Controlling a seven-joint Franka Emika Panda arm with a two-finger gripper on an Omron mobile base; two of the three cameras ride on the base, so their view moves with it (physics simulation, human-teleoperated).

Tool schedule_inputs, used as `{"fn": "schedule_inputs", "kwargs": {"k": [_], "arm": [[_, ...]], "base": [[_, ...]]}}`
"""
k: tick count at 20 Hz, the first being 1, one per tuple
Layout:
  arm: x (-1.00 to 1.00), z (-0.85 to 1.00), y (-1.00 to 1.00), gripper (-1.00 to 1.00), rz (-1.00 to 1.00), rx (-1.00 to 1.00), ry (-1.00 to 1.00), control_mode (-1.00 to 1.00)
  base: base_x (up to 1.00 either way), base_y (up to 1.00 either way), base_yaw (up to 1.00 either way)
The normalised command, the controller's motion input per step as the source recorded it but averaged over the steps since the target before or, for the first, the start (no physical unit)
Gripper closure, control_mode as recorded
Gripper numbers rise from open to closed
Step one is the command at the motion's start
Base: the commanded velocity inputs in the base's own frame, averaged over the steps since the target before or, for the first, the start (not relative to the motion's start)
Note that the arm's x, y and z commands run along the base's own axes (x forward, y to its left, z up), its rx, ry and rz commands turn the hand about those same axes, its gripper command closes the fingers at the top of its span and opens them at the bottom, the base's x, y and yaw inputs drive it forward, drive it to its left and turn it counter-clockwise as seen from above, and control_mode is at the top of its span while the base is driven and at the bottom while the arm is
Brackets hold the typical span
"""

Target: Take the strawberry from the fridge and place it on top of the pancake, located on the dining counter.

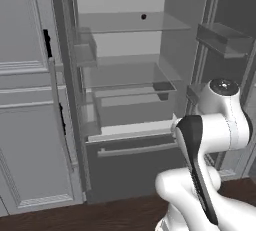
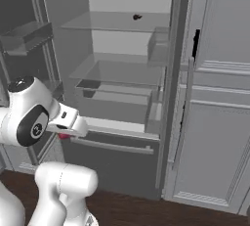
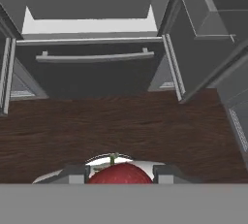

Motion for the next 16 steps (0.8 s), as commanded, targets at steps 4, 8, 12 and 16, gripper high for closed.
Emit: {"fn": "schedule_inputs", "kwargs": {"k": [4,8,12,16], "arm": [[0.0,0.0,0.0,1.0,0.0,0.0,0.0,1.0],[0.0,0.0,0.0,1.0,0.0,0.0,0.0,1.0],[0.0,0.0,0.0,1.0,0.0,0.0,0.0,1.0],[0.0,0.0,0.0,1.0,0.0,0.0,0.0,1.0]], "base": [[-1.0,0.14,0.3],[-1.0,0.25,0.59],[-0.92,0.31,0.7],[-0.77,0.35,0.76]]}}
